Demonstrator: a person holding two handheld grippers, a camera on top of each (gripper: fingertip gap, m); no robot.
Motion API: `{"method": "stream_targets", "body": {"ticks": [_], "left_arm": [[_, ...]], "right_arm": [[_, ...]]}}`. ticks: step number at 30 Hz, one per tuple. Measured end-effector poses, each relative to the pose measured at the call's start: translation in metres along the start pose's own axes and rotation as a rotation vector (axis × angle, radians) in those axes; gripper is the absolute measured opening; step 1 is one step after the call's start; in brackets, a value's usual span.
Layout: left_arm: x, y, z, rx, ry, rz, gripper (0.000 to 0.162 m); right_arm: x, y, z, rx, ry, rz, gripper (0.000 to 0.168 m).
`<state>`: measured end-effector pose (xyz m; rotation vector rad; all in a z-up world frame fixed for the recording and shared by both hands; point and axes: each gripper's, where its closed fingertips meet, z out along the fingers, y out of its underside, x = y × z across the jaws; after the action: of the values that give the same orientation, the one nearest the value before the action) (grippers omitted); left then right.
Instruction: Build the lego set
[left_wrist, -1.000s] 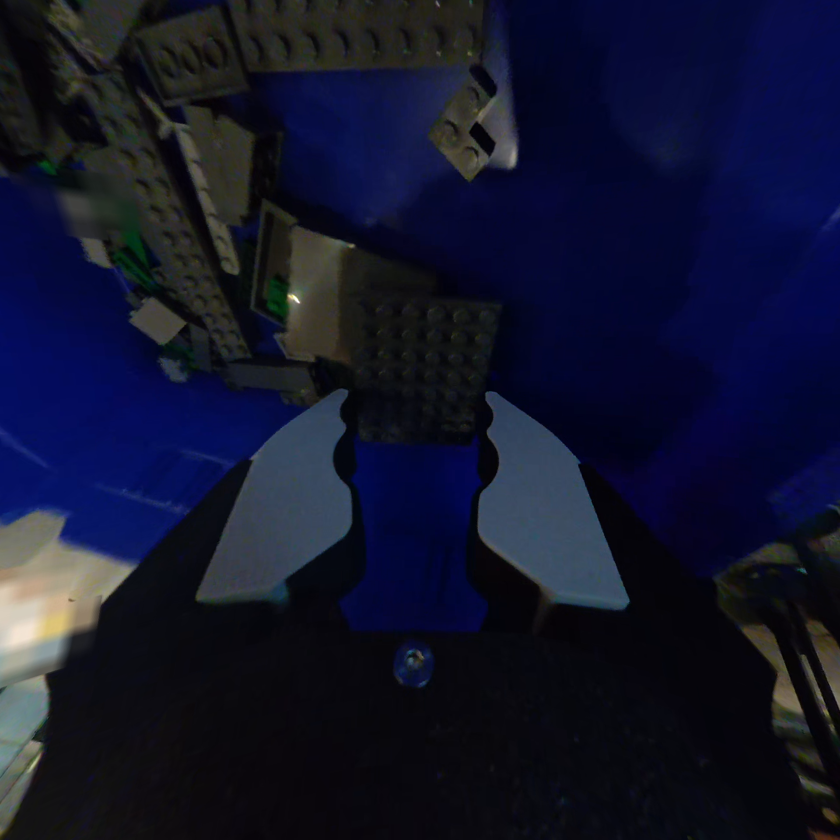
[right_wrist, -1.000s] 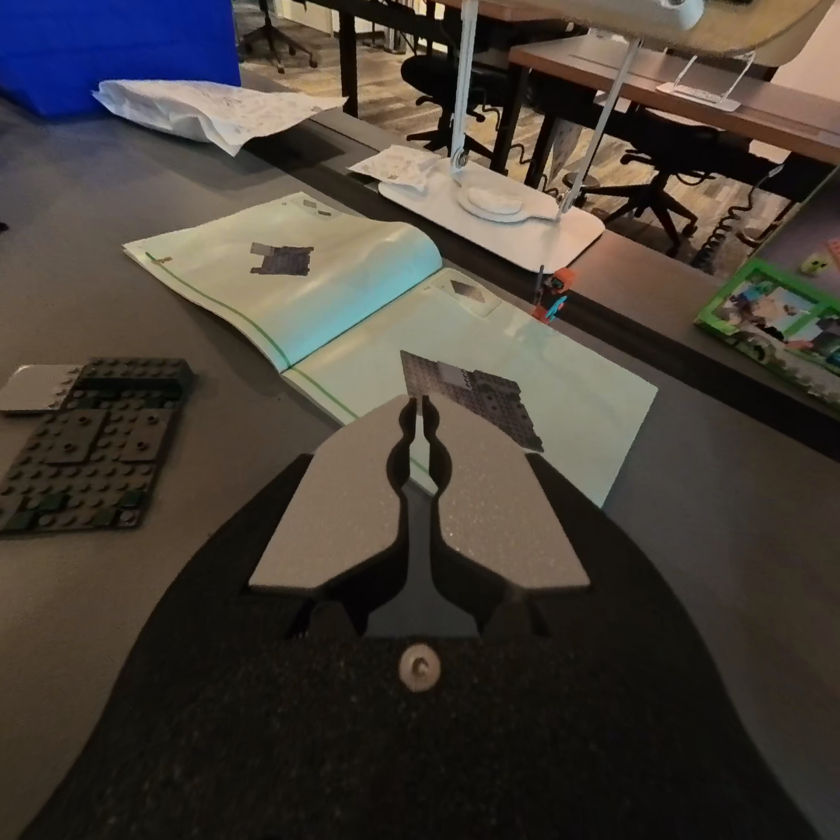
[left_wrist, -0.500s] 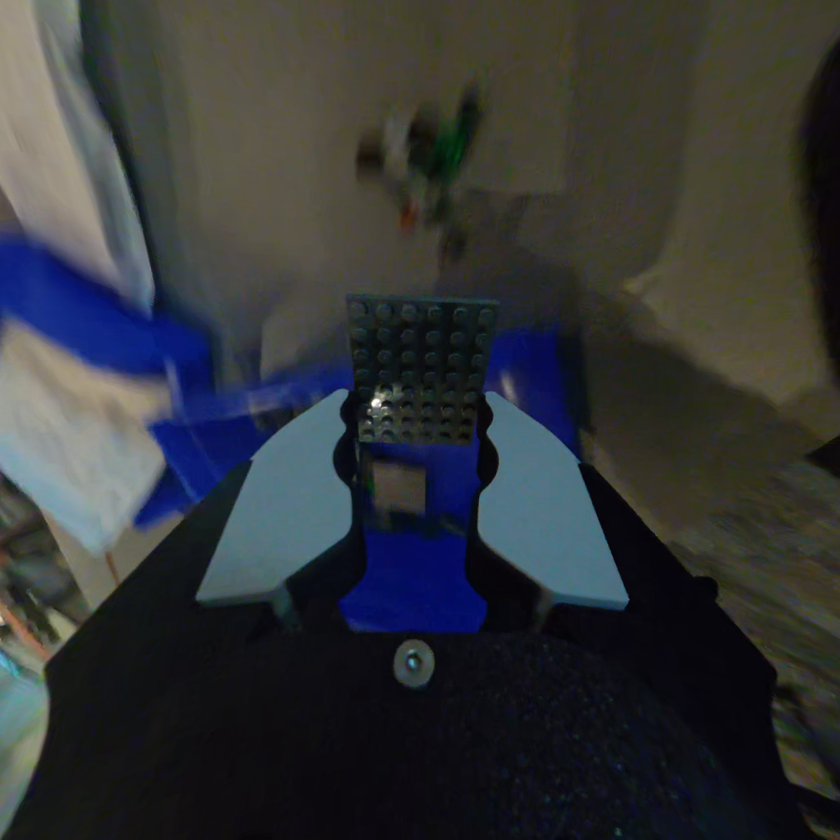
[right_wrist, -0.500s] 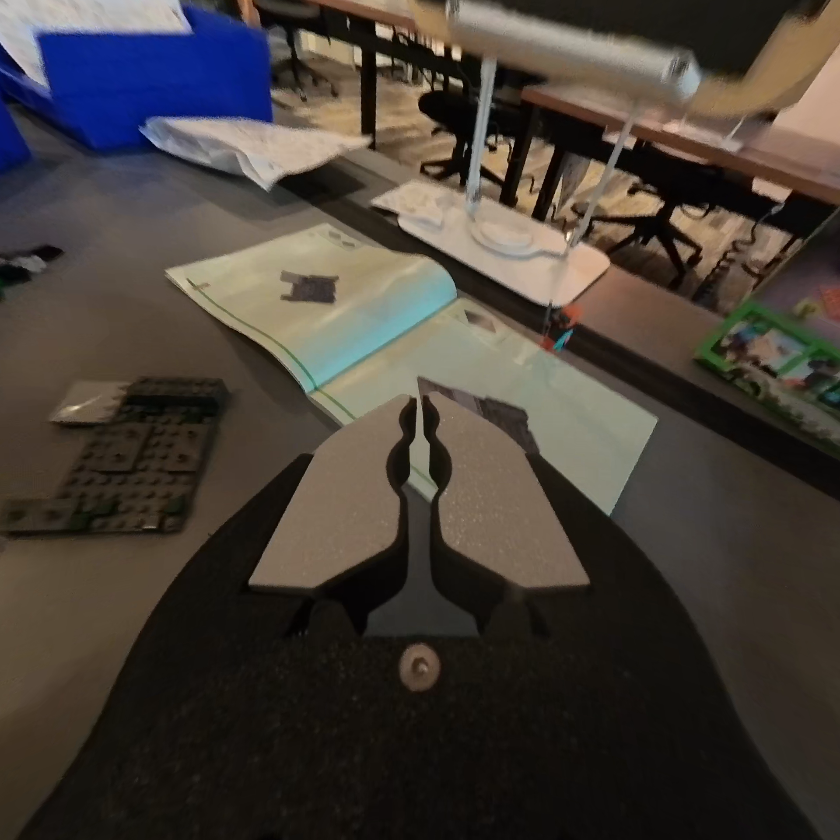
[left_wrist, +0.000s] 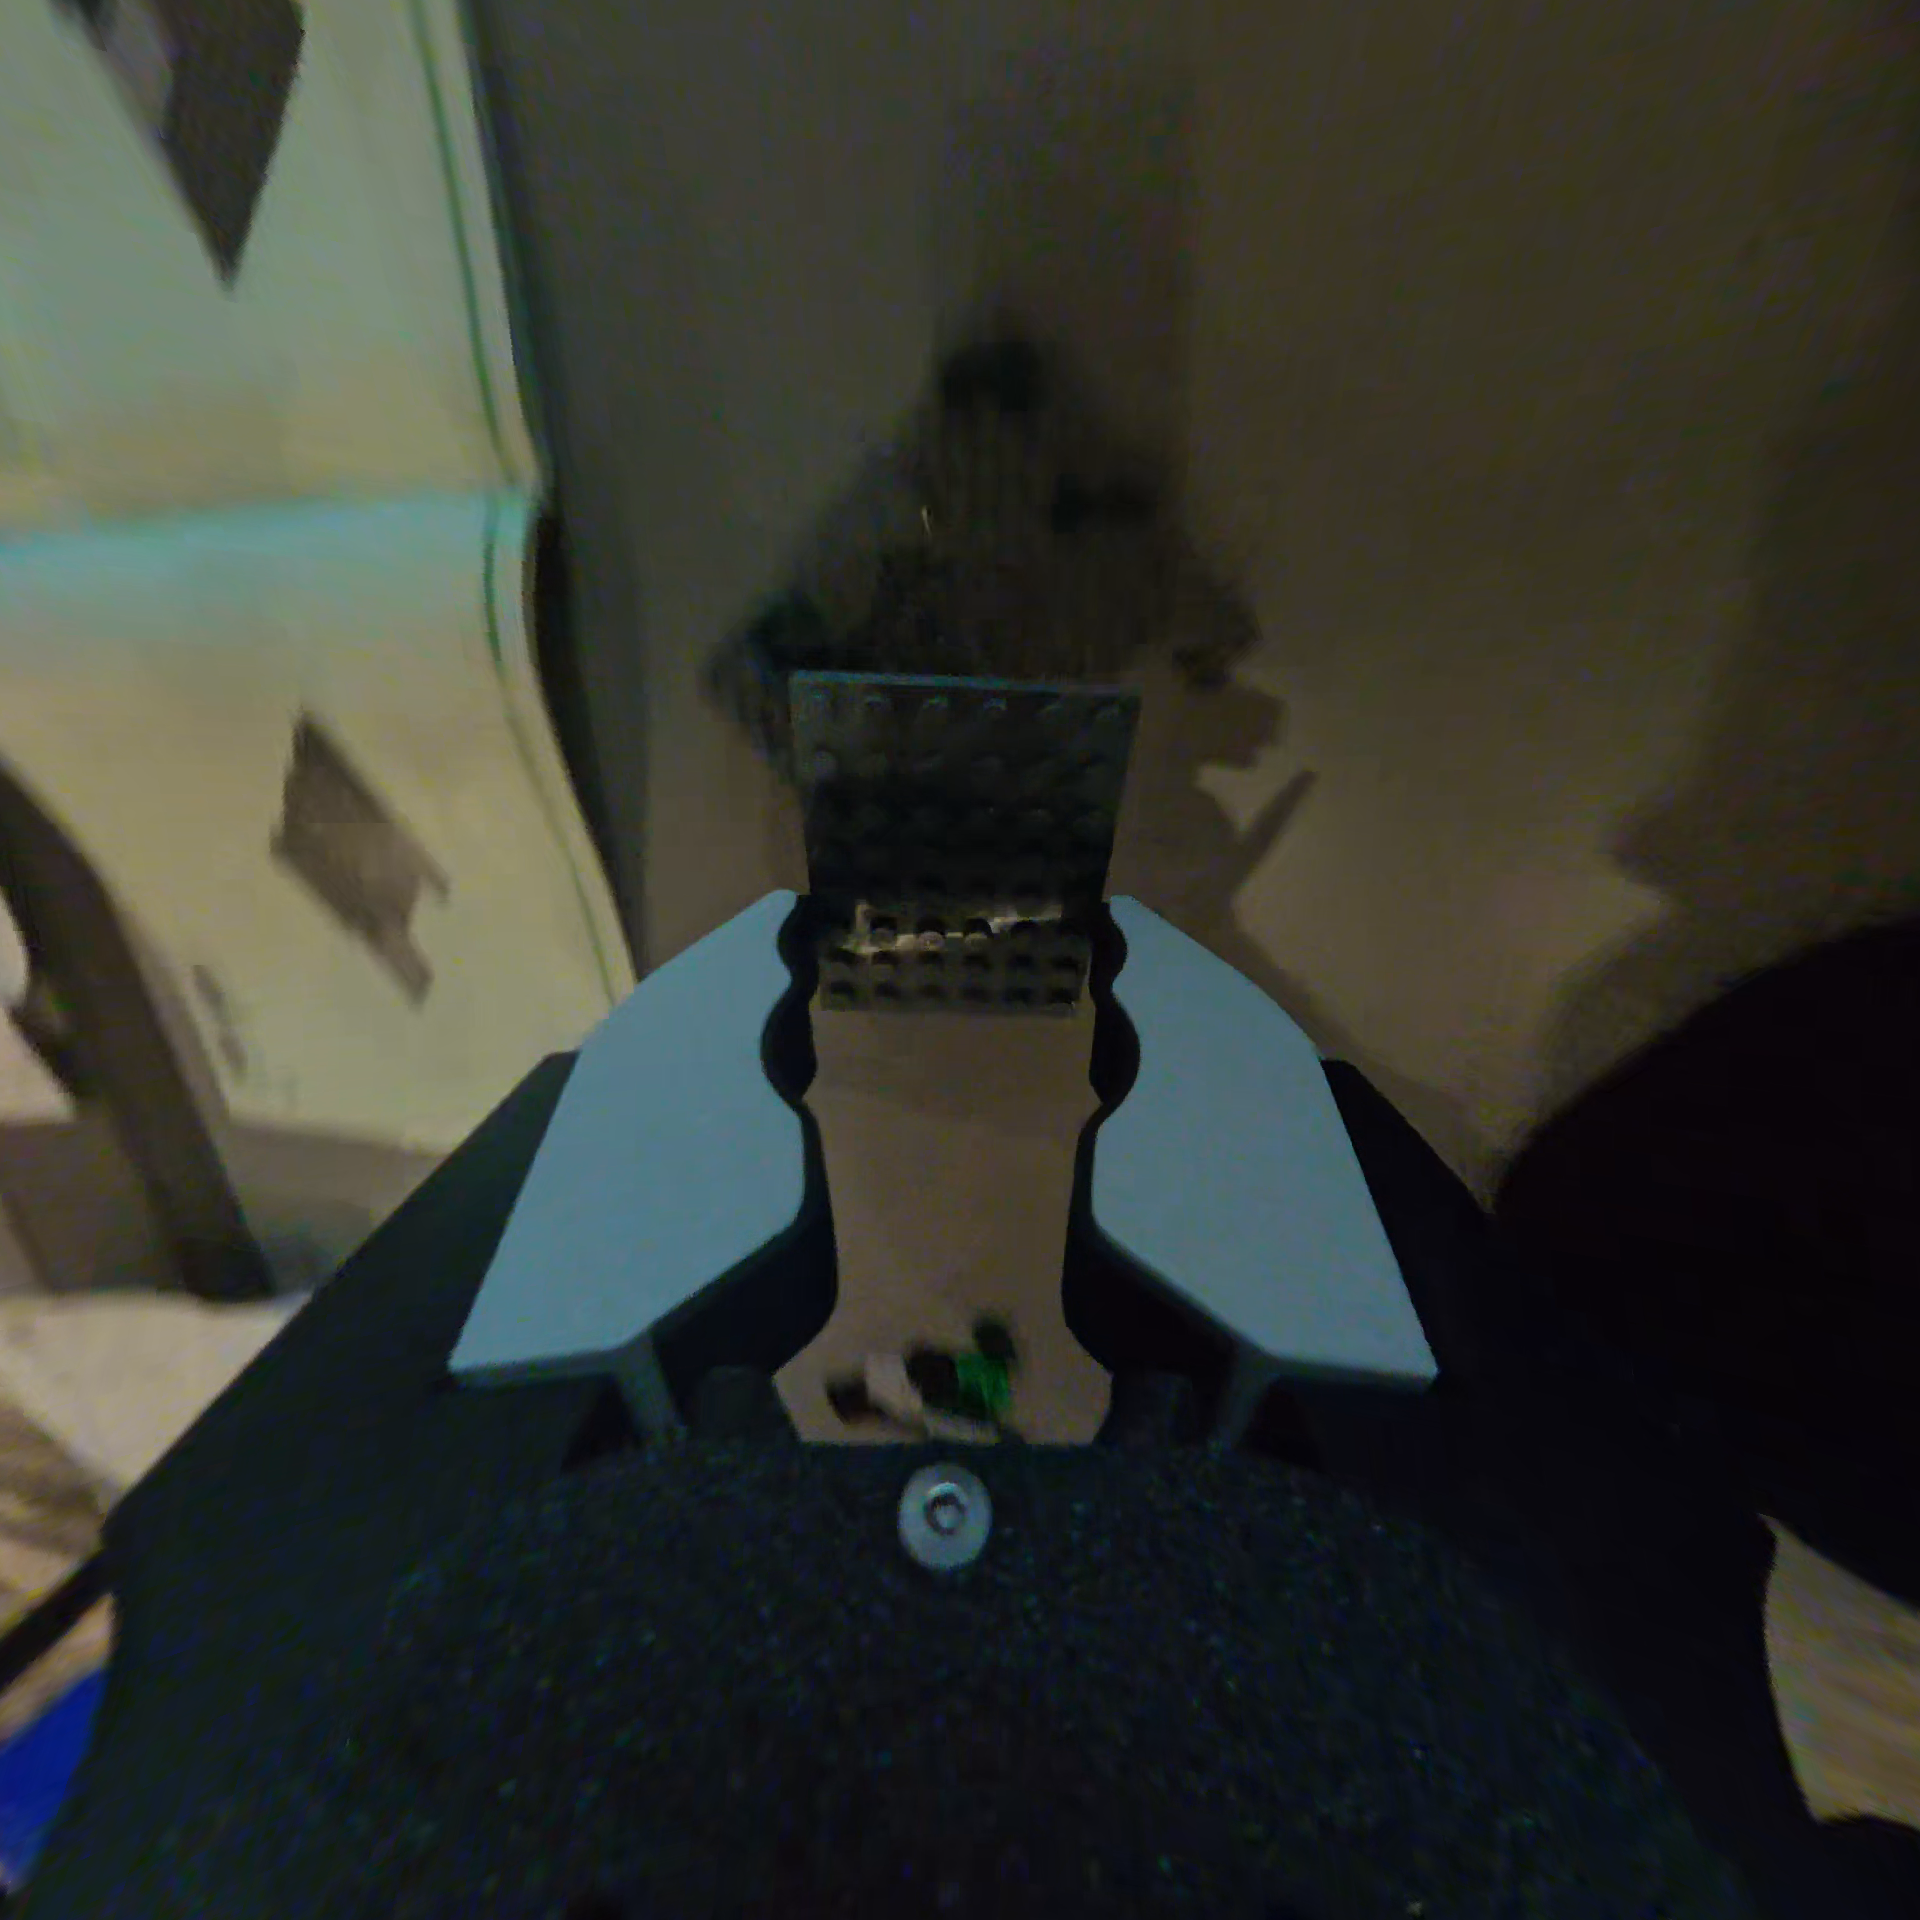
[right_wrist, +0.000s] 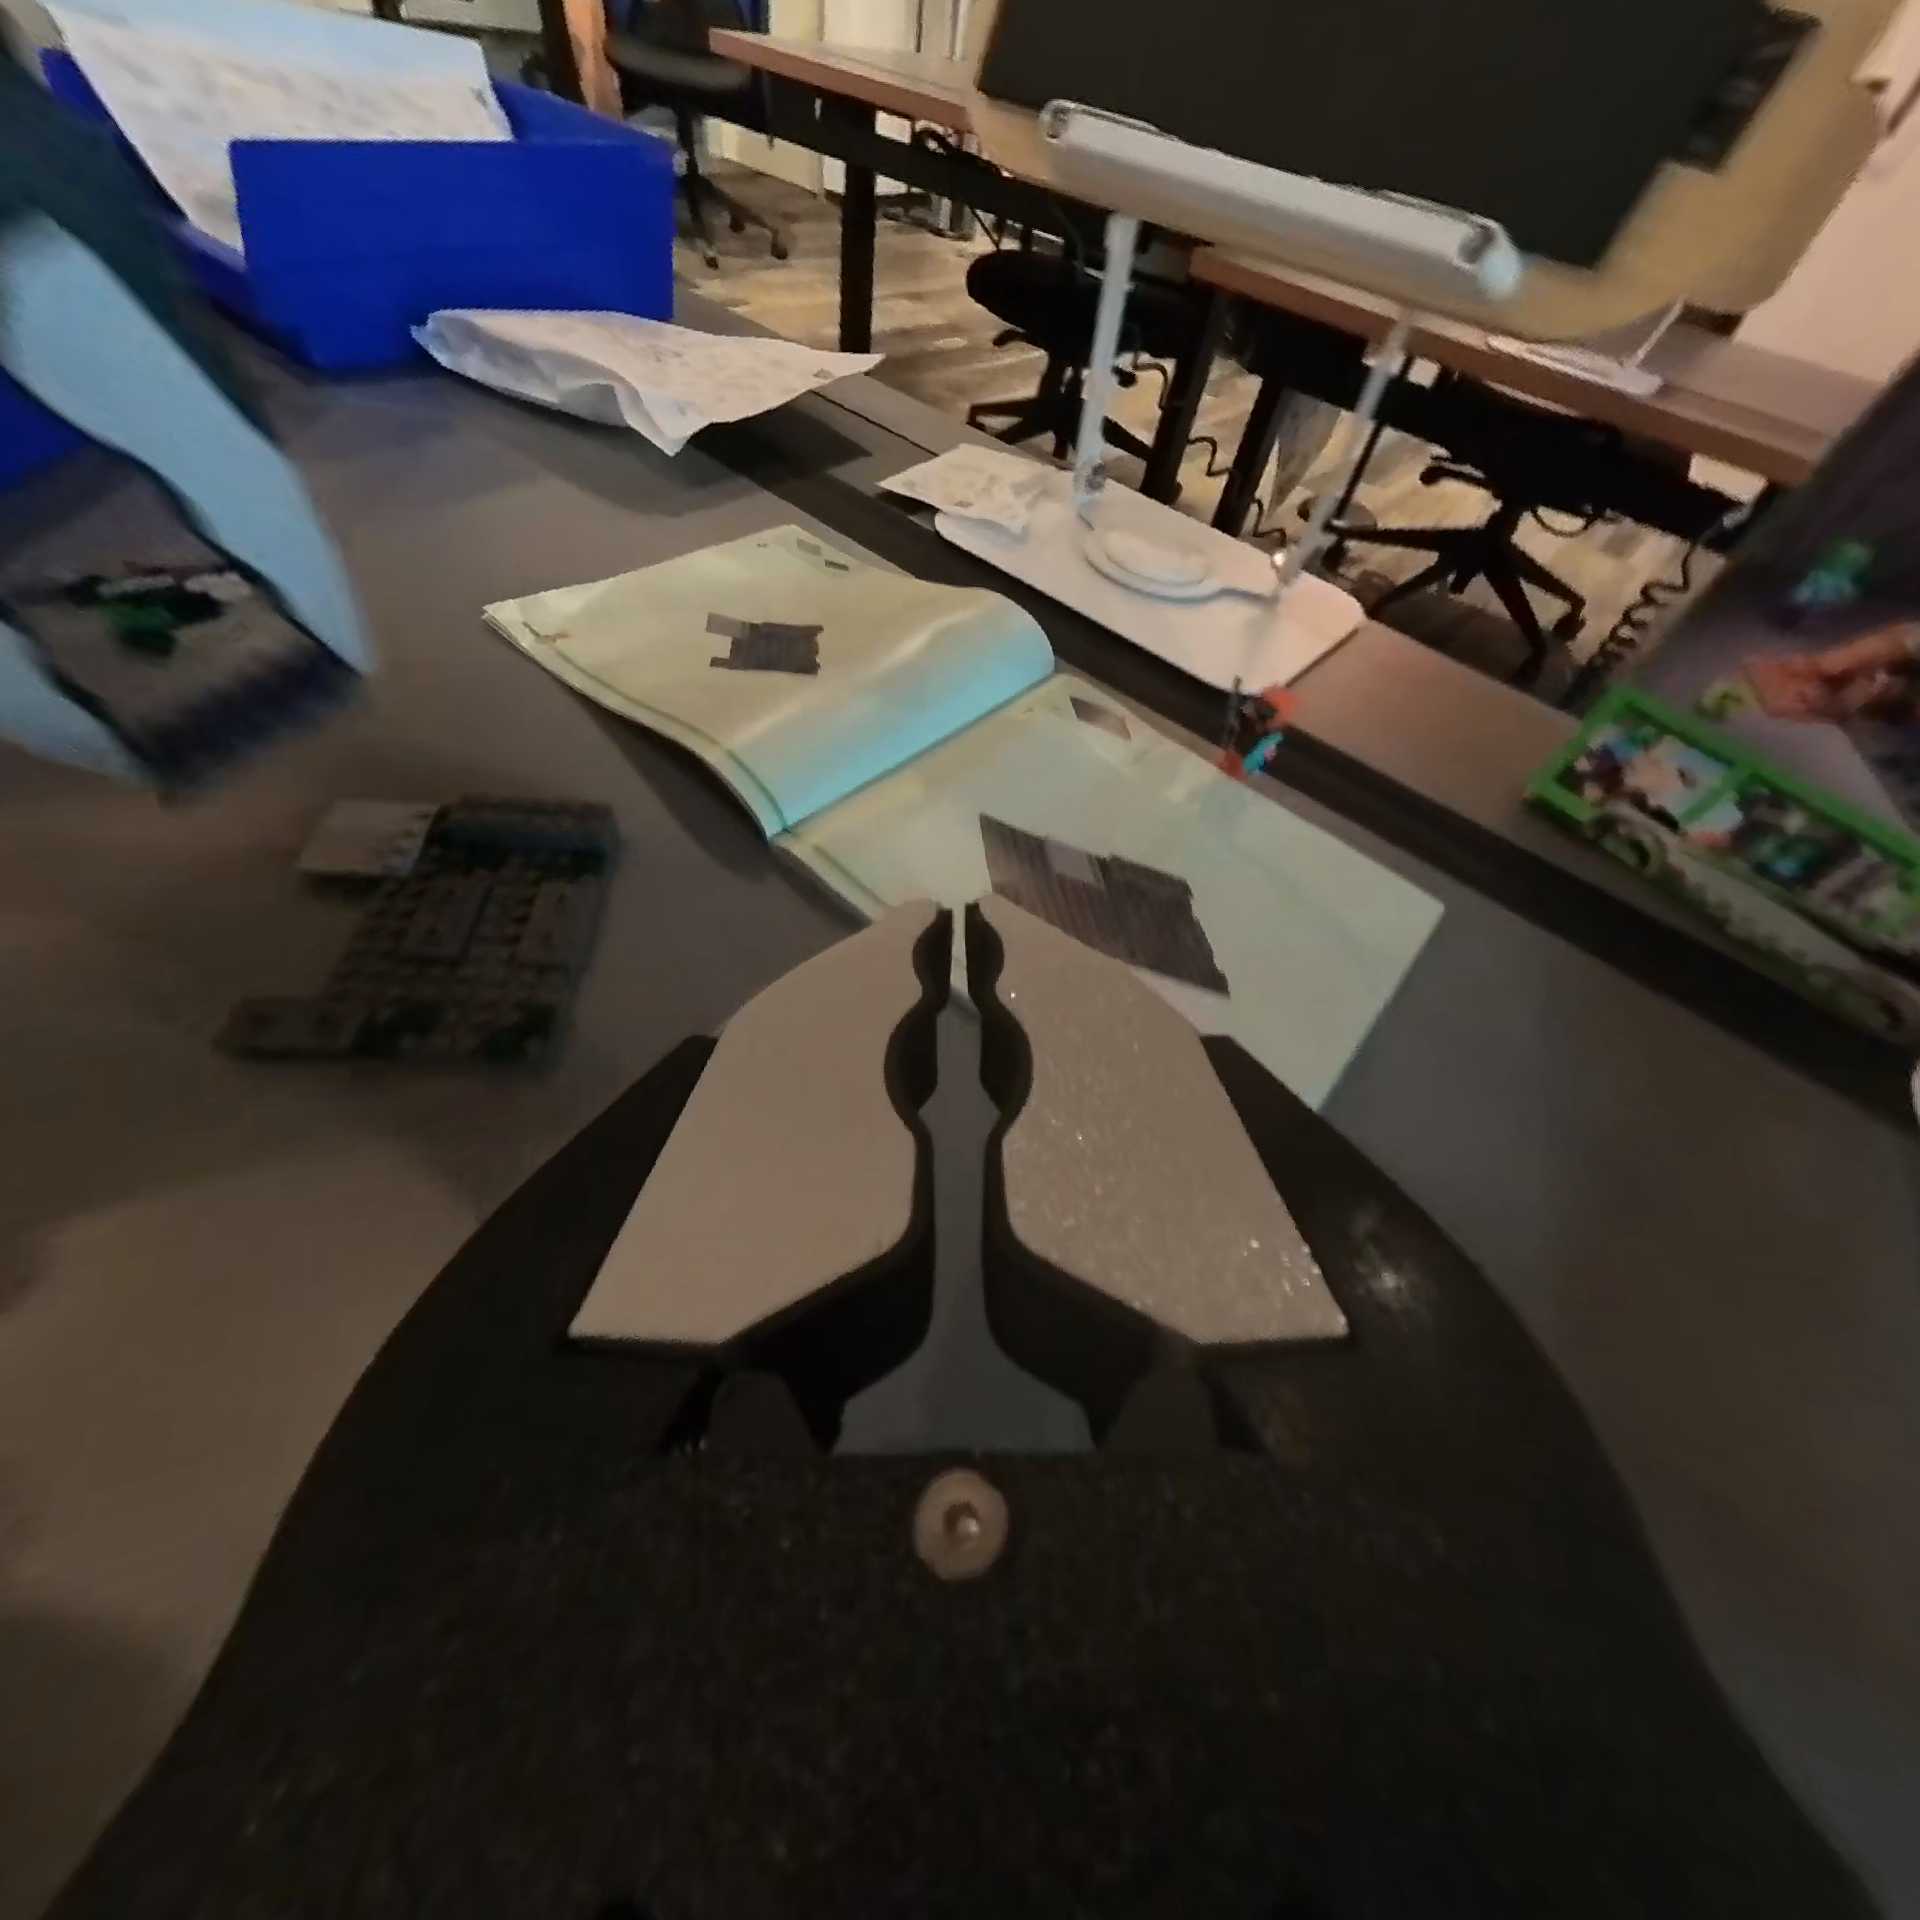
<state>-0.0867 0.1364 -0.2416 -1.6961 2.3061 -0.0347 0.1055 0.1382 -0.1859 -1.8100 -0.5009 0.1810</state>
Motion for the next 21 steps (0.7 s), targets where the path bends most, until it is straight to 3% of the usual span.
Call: {"method": "stream_targets", "body": {"ticks": [11,17,21], "left_arm": [[-0.031,-0.099,0.052,0.022,0.090,0.066,0.050],[-0.041,-0.122,0.078,-0.029,0.128,0.085,0.050],[-0.050,-0.128,0.086,-0.049,0.122,0.077,0.050]], "right_arm": [[0.019,0.013,-0.031,0.003,0.027,0.077,0.002],[0.028,0.028,-0.045,-0.058,0.115,-0.045,0.002],[0.019,0.035,-0.047,-0.062,0.075,-0.036,0.002]]}}
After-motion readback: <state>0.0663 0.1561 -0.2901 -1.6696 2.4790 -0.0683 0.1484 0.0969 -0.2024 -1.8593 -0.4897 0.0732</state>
